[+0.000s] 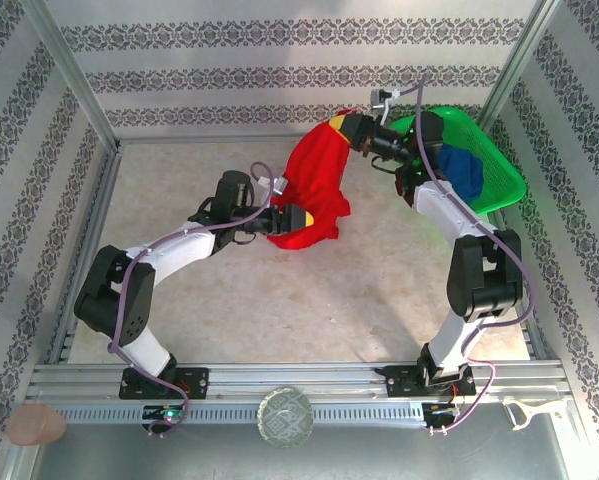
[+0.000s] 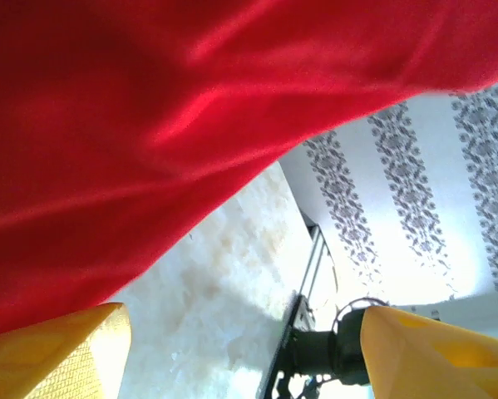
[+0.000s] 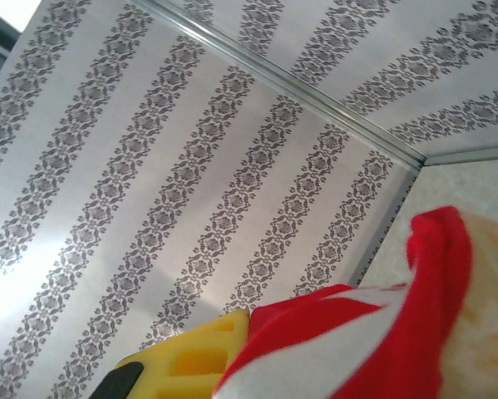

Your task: Fold the inside-out t-shirt

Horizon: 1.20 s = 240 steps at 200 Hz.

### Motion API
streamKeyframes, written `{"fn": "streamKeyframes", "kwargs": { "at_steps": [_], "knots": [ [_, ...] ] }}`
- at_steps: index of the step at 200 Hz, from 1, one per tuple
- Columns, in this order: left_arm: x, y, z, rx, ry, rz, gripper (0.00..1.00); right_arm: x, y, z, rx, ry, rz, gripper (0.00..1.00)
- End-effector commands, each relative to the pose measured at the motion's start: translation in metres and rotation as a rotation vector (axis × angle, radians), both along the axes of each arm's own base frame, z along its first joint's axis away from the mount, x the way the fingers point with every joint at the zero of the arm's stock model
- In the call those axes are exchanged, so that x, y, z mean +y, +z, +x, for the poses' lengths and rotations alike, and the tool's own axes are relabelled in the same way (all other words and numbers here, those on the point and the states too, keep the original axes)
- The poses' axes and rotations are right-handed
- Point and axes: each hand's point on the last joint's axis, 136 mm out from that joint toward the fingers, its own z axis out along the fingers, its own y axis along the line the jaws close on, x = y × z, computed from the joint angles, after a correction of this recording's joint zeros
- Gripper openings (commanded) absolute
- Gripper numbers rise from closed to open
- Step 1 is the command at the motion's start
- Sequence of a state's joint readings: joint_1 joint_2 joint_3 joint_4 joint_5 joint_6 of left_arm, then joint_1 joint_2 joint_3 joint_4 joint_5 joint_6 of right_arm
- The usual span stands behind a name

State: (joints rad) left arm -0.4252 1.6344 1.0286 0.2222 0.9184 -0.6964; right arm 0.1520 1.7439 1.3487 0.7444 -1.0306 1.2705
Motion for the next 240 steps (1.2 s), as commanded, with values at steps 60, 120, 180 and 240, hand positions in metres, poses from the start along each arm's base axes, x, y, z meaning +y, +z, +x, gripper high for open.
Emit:
{"fn": "streamKeyframes", "kwargs": {
  "at_steps": [60, 120, 180, 240],
  "knots": [
    [0.046, 0.100, 0.084, -0.209, 0.290, -0.041, 0.84, 0.000, 0.043, -0.056, -0.145, 0.225, -0.055, 0.00],
    [0.025, 0.080, 0.104, -0.205, 0.195, -0.019, 0.84, 0.000, 0.032, -0.055, -0.120, 0.228, -0.056, 0.00],
    [-0.010, 0.095, 0.098, -0.175, 0.039, -0.209, 0.59, -0.002, 0.024, -0.050, -0.102, 0.209, -0.055, 0.00],
    [-0.007, 0.151, 0.095, -0.236, 0.033, -0.357, 0.00, -0.025, 0.011, -0.036, -0.075, 0.107, -0.051, 0.00]
  ]
}}
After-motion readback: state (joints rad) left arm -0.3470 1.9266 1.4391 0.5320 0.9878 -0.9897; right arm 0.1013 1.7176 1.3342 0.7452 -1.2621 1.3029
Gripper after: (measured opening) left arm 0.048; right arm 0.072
